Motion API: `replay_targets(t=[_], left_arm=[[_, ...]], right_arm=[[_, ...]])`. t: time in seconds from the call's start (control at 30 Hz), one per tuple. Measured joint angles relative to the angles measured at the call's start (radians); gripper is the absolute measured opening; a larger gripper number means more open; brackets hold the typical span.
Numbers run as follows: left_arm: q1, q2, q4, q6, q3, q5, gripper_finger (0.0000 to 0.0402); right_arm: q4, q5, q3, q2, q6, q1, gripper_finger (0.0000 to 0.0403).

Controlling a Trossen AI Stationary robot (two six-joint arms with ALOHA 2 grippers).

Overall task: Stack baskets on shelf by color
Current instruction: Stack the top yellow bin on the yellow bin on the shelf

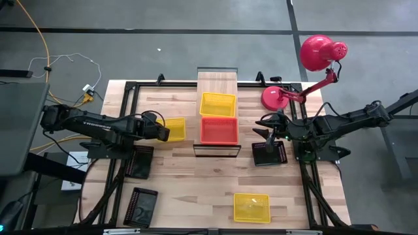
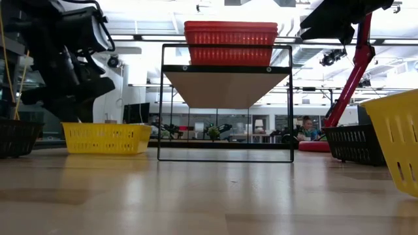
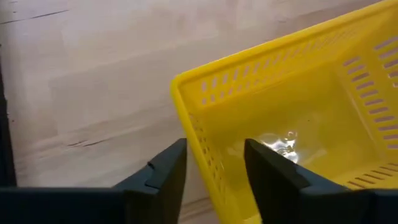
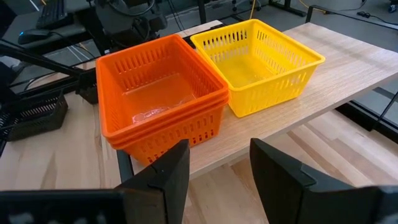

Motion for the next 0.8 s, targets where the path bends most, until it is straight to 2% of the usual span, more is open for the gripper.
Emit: replay_targets(t=[0.27, 0.4, 0.53, 0.8], left_arm=[[0.000, 0.001, -0.007, 0.002, 0.000, -0.002, 0.0014], [0.001, 0.001, -0.012, 0.026, 0.003, -0.051, 0.0012], [0.014, -0.036, -0.088, 0.035, 0.061, -0.138, 0.0004], [0.056, -0.181, -0.212, 0.155, 0.308, -0.336, 0.0002]], right_arm=[[0.000, 0.000, 0.000, 0.000, 0.000, 0.000, 0.0156], [0.000, 0.000, 0.000, 0.000, 0.000, 0.000, 0.0156], [0.002, 0.000, 0.000, 0.000, 0.011, 0.000, 0.0156], [0.020, 0.005, 0.000, 0.000, 0.016, 0.000, 0.0156]])
